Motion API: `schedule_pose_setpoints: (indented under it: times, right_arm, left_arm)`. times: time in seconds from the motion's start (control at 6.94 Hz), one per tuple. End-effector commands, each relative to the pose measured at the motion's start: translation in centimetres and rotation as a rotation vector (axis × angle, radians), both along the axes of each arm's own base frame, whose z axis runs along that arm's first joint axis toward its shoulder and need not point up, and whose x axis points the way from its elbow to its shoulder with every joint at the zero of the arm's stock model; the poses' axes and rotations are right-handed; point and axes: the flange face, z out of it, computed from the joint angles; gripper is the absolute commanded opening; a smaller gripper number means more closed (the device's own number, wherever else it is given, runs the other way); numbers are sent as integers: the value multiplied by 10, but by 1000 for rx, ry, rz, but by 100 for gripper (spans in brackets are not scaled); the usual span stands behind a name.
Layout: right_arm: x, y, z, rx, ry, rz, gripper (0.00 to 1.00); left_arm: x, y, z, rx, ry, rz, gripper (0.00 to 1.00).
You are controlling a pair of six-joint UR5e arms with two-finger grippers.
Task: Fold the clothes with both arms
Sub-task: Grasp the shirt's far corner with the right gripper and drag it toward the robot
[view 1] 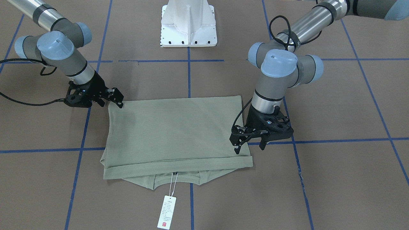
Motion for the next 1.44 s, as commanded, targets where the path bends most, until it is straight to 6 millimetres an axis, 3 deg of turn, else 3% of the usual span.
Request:
schedule_pose_setpoints:
  times: [0.0, 0.43, 0.58, 0.72, 0.86, 1.01, 1.3]
  right_arm:
    - [-1, 0, 2, -1, 3, -3, 0]
    - [3, 2, -3, -10, -14, -22, 0]
    - [22, 13, -1, -14, -17, -16, 0]
    - [49, 49, 0, -13, -22, -41, 0]
    - [73, 109, -1, -18, -18, -115, 0]
    - [77, 157, -4, -30, -16, -212, 0]
    - [31, 253, -14, -127, -13, -387, 0]
  left_arm:
    - [-1, 1, 3, -2, -3, 0, 100]
    - [-1, 1, 4, -2, -3, 0, 99]
    - [0, 1, 3, -1, -2, 1, 99]
    - [0, 1, 2, -1, -2, 1, 99]
    - [-1, 1, 3, -1, -3, -2, 99]
    - [-1, 0, 4, -1, -6, -6, 99]
    - [-3, 1, 5, 9, -12, -19, 99]
